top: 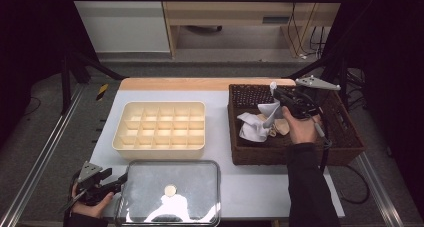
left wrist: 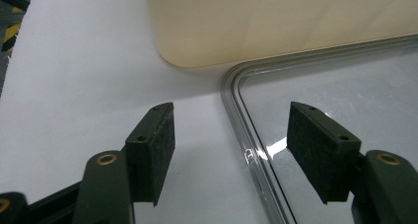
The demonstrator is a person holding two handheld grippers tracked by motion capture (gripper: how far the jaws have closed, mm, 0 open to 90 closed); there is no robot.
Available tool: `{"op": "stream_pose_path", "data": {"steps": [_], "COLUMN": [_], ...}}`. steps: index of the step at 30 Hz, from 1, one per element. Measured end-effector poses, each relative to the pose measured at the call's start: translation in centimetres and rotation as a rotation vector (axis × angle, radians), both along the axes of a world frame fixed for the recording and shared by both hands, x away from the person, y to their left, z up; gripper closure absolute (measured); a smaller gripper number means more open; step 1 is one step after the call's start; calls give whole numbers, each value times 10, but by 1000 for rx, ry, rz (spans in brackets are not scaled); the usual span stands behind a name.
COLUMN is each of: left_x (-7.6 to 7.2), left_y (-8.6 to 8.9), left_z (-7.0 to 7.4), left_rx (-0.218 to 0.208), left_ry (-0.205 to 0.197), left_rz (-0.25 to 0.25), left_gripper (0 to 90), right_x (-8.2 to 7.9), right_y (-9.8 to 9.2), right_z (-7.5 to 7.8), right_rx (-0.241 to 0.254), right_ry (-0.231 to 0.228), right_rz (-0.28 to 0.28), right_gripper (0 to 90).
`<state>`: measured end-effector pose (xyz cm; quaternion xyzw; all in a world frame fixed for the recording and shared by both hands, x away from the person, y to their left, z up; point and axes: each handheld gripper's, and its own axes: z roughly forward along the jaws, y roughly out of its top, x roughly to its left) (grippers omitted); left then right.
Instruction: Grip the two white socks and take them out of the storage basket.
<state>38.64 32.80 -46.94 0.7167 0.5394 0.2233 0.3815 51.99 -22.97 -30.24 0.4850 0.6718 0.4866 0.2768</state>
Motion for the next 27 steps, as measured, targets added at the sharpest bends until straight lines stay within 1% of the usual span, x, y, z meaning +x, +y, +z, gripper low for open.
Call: {"op": "stream_pose_path", "data": {"steps": [3,4,5,7,8,9,10,11,13,15,17,18,19,20,21,25,26,27], "left_x": [0,0,0,0,0,0,0,0,0,0,0,0,0,0,0,0,0,0], "left_y": [0,0,0,0,0,0,0,0,0,0,0,0,0,0,0,0,0,0], "left_z": [0,0,0,0,0,0,0,0,0,0,1,1,1,1,1,1,1,1], "left_rx": [0,-1,-1,1,1,1,1,0,0,1,0,2,2,2,3,1,1,1], "left_ry": [0,0,-1,0,0,-1,-1,-2,-3,-5,-4,-4,-5,-5,-7,-13,-13,-13], "left_rz": [0,0,0,-1,-1,-2,-2,-2,-1,0,-1,-3,-3,-3,-2,0,0,1], "left_gripper": [346,346,346,346,345,345,345,344,343,343,342,342,341,340,338,337,337,336], "right_x": [-7,-7,-11,-17,-17,-22,-22,-27,-34,-40,-42,-50,-53,-53,-60,-72,-72,-78], "right_y": [5,5,9,14,14,18,18,22,27,31,32,38,40,40,44,51,51,55], "right_z": [9,9,14,20,20,24,24,27,30,31,32,33,33,33,33,28,28,24], "right_rx": [4,4,5,9,9,14,14,18,18,18,18,15,14,14,17,19,19,22], "right_ry": [-26,-26,-42,-53,-53,-64,-64,-72,-81,-92,-94,-100,-101,-101,-106,-100,-100,-97], "right_rz": [31,31,55,76,76,100,100,125,151,177,185,215,227,227,250,295,295,319], "right_gripper": [849,849,851,851,851,850,850,851,851,851,851,851,850,850,850,851,851,852]}}
